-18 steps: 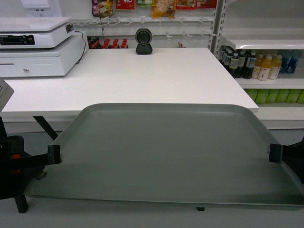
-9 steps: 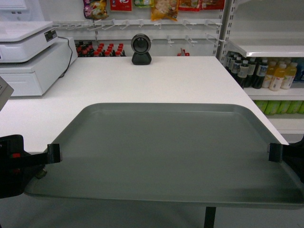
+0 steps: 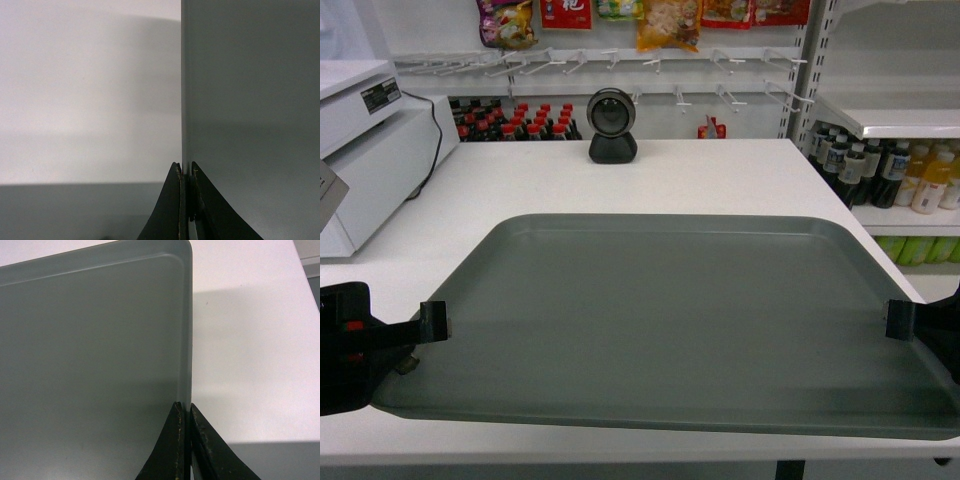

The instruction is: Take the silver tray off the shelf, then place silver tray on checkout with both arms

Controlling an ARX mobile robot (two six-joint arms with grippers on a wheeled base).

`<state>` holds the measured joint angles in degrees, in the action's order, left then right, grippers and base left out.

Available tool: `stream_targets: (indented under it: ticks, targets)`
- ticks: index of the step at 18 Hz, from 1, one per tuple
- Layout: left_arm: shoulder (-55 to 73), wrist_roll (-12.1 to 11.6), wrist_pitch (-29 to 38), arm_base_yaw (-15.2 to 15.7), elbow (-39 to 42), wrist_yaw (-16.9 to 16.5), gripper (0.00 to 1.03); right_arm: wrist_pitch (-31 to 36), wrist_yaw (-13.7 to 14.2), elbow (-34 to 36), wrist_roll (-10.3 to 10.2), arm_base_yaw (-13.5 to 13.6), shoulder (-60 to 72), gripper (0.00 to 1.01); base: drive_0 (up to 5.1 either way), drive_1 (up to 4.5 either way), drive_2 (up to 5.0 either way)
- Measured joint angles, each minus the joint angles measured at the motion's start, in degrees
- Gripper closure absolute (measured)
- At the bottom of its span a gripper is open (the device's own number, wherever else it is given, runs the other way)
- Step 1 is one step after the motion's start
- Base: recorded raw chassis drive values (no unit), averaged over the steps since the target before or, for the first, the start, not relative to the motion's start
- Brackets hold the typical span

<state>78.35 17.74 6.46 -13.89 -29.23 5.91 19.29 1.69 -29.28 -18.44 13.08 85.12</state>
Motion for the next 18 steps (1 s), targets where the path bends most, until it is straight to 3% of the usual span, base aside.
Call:
stream_targets:
  ticks: [4,10,11,12,13,14,15,18]
  targets:
    - [0.0,0.0,0.0,0.0,0.0,0.0,1.0,0.0,0.0,0.0,0.0,0.0,0.0,0.98,0.0,4.17,-4.2]
    - [0.0,0.0,0.3,0.0,0.0,0.1,1.0,0.1,0.1,-0.1,0.0,0.0,0.0,0.98,0.0,0.0,0.0]
    - [1.1,-1.0,6.5,-1.9,1.1,5.8,1.0,0.0,-0.2,-0.1,-0.3,0.0,0.0,0.98,0.0,0.0,0.0]
    - [3.9,-2.4,11.0,-3.7,0.9,15.4,1.0,13.3,-3.7,2.0,1.4,0.0,2.8,0.98,0.0,0.0,0.0]
    - [6.9,-2.8,12.3,-3.2,-1.5,17.7,1.0,20.8,-5.0,1.2,2.3,0.6,6.2,0.98,0.0,0.0,0.0]
    - [9.2,-3.4,12.9,-2.5,-3.9,18.0,1.0,24.7,-4.7,-0.4,3.1,0.9,9.1,0.98,0.0,0.0,0.0]
    - [20.3,-7.0,17.5,-0.1,-12.3,16.5,1.0,29.5,-1.6,-9.0,5.7,2.0,19.7,0.98,0.0,0.0,0.0]
    - [30.8,-7.7,18.9,0.5,-16.1,16.3,1.0,28.9,0.5,-14.8,6.7,2.7,30.9,0.98,0.0,0.0,0.0]
